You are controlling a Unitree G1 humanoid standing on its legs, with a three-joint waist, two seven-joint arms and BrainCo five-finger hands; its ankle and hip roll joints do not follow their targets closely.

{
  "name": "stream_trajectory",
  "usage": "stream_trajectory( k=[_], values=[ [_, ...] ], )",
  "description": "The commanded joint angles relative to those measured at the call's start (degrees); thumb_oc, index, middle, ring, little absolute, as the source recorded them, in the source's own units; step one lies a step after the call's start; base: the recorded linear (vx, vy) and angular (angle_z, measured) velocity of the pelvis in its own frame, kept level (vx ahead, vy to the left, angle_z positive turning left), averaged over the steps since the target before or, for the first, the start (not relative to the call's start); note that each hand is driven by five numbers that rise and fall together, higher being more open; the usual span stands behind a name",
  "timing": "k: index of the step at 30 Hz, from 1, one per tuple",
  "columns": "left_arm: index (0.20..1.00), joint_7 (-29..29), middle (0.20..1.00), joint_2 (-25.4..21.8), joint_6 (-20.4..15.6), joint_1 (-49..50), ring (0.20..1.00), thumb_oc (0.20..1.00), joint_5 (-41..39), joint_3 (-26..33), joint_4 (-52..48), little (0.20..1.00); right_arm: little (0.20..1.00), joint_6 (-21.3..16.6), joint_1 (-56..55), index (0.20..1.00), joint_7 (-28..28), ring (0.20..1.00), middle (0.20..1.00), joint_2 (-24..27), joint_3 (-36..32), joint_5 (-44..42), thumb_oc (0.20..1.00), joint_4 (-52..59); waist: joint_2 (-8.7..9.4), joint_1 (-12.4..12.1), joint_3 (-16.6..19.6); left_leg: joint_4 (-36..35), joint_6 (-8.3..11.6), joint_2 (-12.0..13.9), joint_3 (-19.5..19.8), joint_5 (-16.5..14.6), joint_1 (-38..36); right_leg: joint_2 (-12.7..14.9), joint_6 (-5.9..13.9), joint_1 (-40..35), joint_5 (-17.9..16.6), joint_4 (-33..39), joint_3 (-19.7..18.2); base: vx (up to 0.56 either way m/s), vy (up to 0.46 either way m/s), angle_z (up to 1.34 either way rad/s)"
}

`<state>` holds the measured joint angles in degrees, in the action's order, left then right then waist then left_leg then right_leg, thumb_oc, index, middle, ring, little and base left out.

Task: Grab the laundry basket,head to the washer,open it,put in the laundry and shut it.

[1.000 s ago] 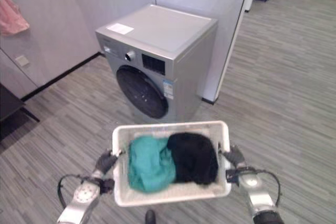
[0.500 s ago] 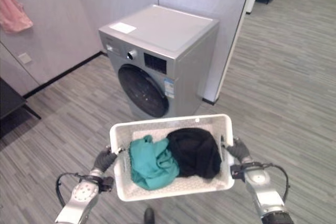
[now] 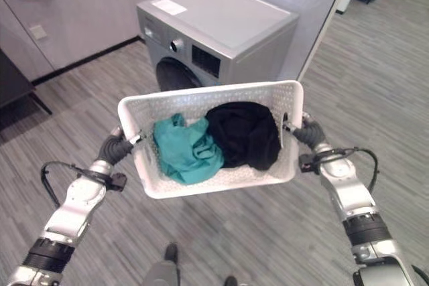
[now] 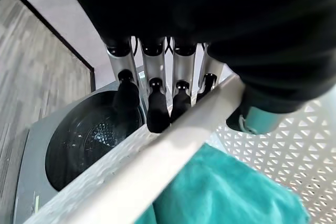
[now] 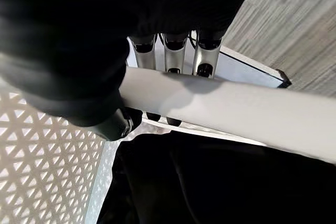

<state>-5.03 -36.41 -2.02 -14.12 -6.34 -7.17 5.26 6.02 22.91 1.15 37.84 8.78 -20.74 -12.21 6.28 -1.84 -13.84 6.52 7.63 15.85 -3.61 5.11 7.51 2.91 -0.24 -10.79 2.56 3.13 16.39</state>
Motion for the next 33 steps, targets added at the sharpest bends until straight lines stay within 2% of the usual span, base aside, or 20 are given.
stream_trajectory(
  k=[1, 3, 7, 8, 9, 11, 13, 15, 16, 20, 21, 22, 23, 24, 25, 26, 27, 30, 32, 33],
  values=[
    [0.200, -6.5, 0.200, -3.6, -2.6, -1.1, 0.200, 0.200, -3.0, 9.9, 2.8, 0.200, 0.200, -4.8, 3.4, 0.200, -2.0, 0.200, 0.200, 6.1, -3.8, -4.7, 0.200, 0.6, -3.81, 0.5, 6.0, -3.7, 0.14, 5.5, 0.5, -0.5, -5.4, 3.5, 2.75, 5.9, 8.7, -7.8, 0.3, 0.19, 0.469, 0.11],
    [0.200, -6.7, 0.200, -3.7, -2.7, -1.4, 0.200, 0.200, -3.3, 9.7, 3.1, 0.200, 0.200, -4.9, 3.2, 0.200, -2.3, 0.200, 0.200, 5.8, -3.9, -4.7, 0.200, 0.7, -3.94, 0.4, 6.2, -3.2, 0.48, 6.0, 0.6, 0.1, -5.1, 4.2, 3.23, 5.8, 8.7, -7.9, 0.4, 0.13, 0.310, -0.07],
    [0.200, -6.3, 0.200, -2.7, -2.9, -2.6, 0.200, 0.200, -3.4, 8.1, 3.7, 0.200, 0.200, -4.6, 0.4, 0.200, -2.6, 0.200, 0.200, 4.9, -6.1, -3.6, 0.200, 2.6, -5.61, 1.1, 7.4, -2.1, 1.03, 4.4, -1.2, -3.7, -5.4, 7.7, 5.17, 5.1, 7.6, -8.8, 0.7, 0.18, 0.460, 0.02],
    [0.200, -6.3, 0.200, -1.9, -3.3, -3.1, 0.200, 0.200, -3.3, 6.6, 4.1, 0.200, 0.200, -4.4, -2.2, 0.200, -2.7, 0.200, 0.200, 3.2, -8.0, -2.0, 0.200, 3.7, -6.44, 0.5, 7.7, -0.3, -0.14, -0.2, -1.4, -8.4, -6.1, 12.5, 7.52, 4.5, 4.8, -10.7, 0.7, 0.20, 0.574, 0.29],
    [0.200, -6.3, 0.200, -1.9, -3.3, -3.3, 0.200, 0.200, -3.3, 6.5, 4.2, 0.200, 0.200, -4.3, -2.3, 0.200, -2.7, 0.200, 0.200, 3.2, -8.1, -2.0, 0.200, 3.8, -6.27, 0.4, 7.8, -0.3, -0.33, -0.5, -1.4, -8.3, -5.9, 12.8, 7.64, 4.6, 4.6, -10.6, 0.8, 0.21, 0.725, 0.22],
    [0.200, -6.1, 0.200, -2.4, -3.1, -4.4, 0.200, 0.200, -3.0, 5.7, 4.3, 0.200, 0.200, -3.6, -3.1, 0.200, -2.6, 0.200, 0.200, 1.8, -8.9, -1.3, 0.200, 4.6, -6.26, 0.4, 7.8, 0.0, -2.19, -3.9, -2.5, -10.7, -6.5, 15.8, 8.25, 7.1, 2.7, -14.8, -0.2, 0.11, 0.450, 0.03],
    [0.200, -6.4, 0.200, -3.2, -2.3, -5.5, 0.200, 0.200, -1.7, 5.4, 4.8, 0.200, 0.200, -3.3, -2.9, 0.200, -3.0, 0.200, 0.200, 0.4, -9.6, -0.1, 0.200, 4.5, -6.93, 0.3, 7.6, -1.5, -6.44, -9.2, -4.0, -12.7, -8.7, 19.8, 8.01, 11.2, -1.8, -25.8, -1.1, 0.16, 0.538, -0.25],
    [0.200, -6.4, 0.200, -3.2, -2.3, -5.6, 0.200, 0.200, -1.7, 5.4, 4.8, 0.200, 0.200, -3.3, -2.9, 0.200, -3.0, 0.200, 0.200, 0.4, -9.7, -0.1, 0.200, 4.5, -6.71, 0.1, 7.7, -1.8, -6.60, -9.5, -4.2, -12.4, -8.6, 20.1, 8.05, 11.7, -1.9, -26.0, -1.5, 0.05, 0.232, -0.16],
    [0.200, -6.4, 0.200, -3.7, -1.8, -6.3, 0.200, 0.200, -1.1, 5.2, 4.9, 0.200, 0.200, -3.6, -2.3, 0.200, -3.3, 0.200, 0.200, -0.4, -9.7, -0.1, 0.200, 4.6, -7.44, 0.6, 6.6, -3.2, -8.14, -10.8, -5.2, -12.9, -10.6, 20.2, 8.04, 14.7, -2.1, -33.6, -0.3, 0.07, 0.277, 0.13],
    [0.200, -6.4, 0.200, -3.7, -1.8, -6.3, 0.200, 0.200, -1.1, 5.2, 4.9, 0.200, 0.200, -3.6, -2.3, 0.200, -3.3, 0.200, 0.200, -0.4, -9.7, -0.1, 0.200, 4.6, -7.21, 0.4, 6.5, -3.3, -8.18, -11.1, -5.4, -12.9, -10.7, 20.5, 8.09, 15.0, -1.9, -34.1, -0.7, 0.07, 0.146, -0.06],
    [0.200, -6.0, 0.200, -3.4, -1.8, -8.2, 0.200, 0.200, -0.2, 4.0, 5.5, 0.200, 0.200, -4.0, -1.8, 0.200, -4.4, 0.200, 0.200, 0.0, -11.0, -0.3, 0.200, 4.5, -7.86, 2.6, 5.6, -5.2, -8.40, -12.8, -5.2, -12.9, -13.5, 14.3, 7.96, 20.5, 0.4, -34.8, 1.9, 0.37, 0.339, -0.08],
    [0.200, -6.2, 0.200, -3.0, -2.0, -9.3, 0.200, 0.200, 0.0, 3.4, 6.1, 0.200, 0.200, -4.5, -1.0, 0.200, -5.3, 0.200, 0.200, 0.5, -11.4, -1.0, 0.200, 4.1, -7.84, 3.4, 5.7, -6.8, -7.96, -13.3, -4.6, -13.4, -15.3, 10.0, 7.12, 21.5, 2.5, -28.4, 3.1, 0.37, 0.338, -0.06],
    [0.200, -6.2, 0.200, -3.0, -2.0, -9.3, 0.200, 0.200, 0.0, 3.4, 6.1, 0.200, 0.200, -4.5, -0.9, 0.200, -5.3, 0.200, 0.200, 0.5, -11.4, -1.0, 0.200, 4.1, -7.94, 3.4, 5.6, -6.8, -7.93, -13.2, -4.6, -13.4, -15.4, 9.9, 7.10, 21.3, 2.5, -28.3, 3.2, 0.46, 0.082, 0.15],
    [0.200, -7.0, 0.200, -2.6, -1.8, -12.9, 0.200, 0.200, -0.7, 2.5, 8.4, 0.200, 0.200, -4.5, 0.1, 0.200, -6.2, 0.200, 0.200, 1.8, -11.0, -1.4, 0.200, 3.7, -7.40, 4.6, 5.7, -7.1, -7.20, -13.7, -4.1, -15.8, -18.0, 7.1, 7.84, 24.3, 1.5, -18.1, 4.3, 0.55, 0.065, 0.35],
    [0.200, -7.7, 0.200, -2.4, -1.6, -16.9, 0.200, 0.200, -0.9, 0.8, 10.9, 0.200, 0.200, -4.5, 1.7, 0.200, -6.7, 0.200, 0.200, 2.9, -9.7, -2.2, 0.200, 4.4, -6.57, 5.0, 6.2, -6.6, -6.85, -15.0, -4.9, -17.6, -19.9, 6.9, 8.07, 24.8, -0.7, -13.0, 7.6, 0.62, 0.067, 0.24],
    [0.200, -7.8, 0.200, -2.7, -1.6, -18.0, 0.200, 0.200, -1.1, 0.3, 11.6, 0.200, 0.200, -4.5, 2.4, 0.200, -6.9, 0.200, 0.200, 3.2, -9.3, -2.5, 0.200, 4.5, -6.39, 5.0, 6.4, -5.9, -6.78, -15.2, -5.2, -18.1, -20.1, 6.9, 7.78, 24.1, -1.1, -12.3, 9.2, 0.57, -0.032, 0.05],
    [0.200, -7.7, 0.200, -3.1, -1.6, -20.8, 0.200, 0.200, -1.2, -1.2, 13.0, 0.200, 0.200, -4.6, 4.0, 0.200, -6.8, 0.200, 0.200, 3.7, -8.2, -3.3, 0.200, 4.8, -6.06, 5.1, 7.2, -1.8, -6.02, -14.9, -6.3, -21.1, -20.7, 6.2, 6.83, 19.7, -0.3, -9.9, 12.8, 0.32, -0.051, -0.07],
    [0.200, -7.6, 0.200, -3.0, -1.6, -21.4, 0.200, 0.200, -1.4, -1.6, 13.4, 0.200, 0.200, -4.6, 5.0, 0.200, -6.8, 0.200, 0.200, 4.1, -7.3, -3.5, 0.200, 4.4, -6.17, 5.2, 7.9, 1.7, -4.69, -13.9, -7.1, -21.6, -20.7, 5.0, 5.97, 17.7, 0.5, -9.2, 13.4, 0.31, -0.094, -0.02],
    [0.200, -7.4, 0.200, -4.0, -1.6, -21.0, 0.200, 0.200, -2.9, -1.1, 12.5, 0.200, 0.200, -4.7, 6.2, 0.200, -7.3, 0.200, 0.200, 5.1, -6.6, -4.4, 0.200, 4.1, -6.01, 5.5, 8.0, 23.1, 1.93, -6.3, -10.9, -13.2, -14.6, 2.2, 2.92, 13.2, 3.2, -8.3, 13.5, 0.35, -0.289, 0.00],
    [0.200, -7.5, 0.200, -4.0, -1.8, -20.0, 0.200, 0.200, -3.4, 0.0, 11.9, 0.200, 0.200, -4.7, 6.7, 0.200, -7.2, 0.200, 0.200, 4.8, -6.2, -4.4, 0.200, 4.2, -6.16, 5.0, 7.5, 30.7, 3.29, -4.1, -10.7, -9.2, -12.6, 0.4, 0.89, 11.4, 4.4, -7.5, 12.7, 0.22, -0.283, -0.05]
  ],
)
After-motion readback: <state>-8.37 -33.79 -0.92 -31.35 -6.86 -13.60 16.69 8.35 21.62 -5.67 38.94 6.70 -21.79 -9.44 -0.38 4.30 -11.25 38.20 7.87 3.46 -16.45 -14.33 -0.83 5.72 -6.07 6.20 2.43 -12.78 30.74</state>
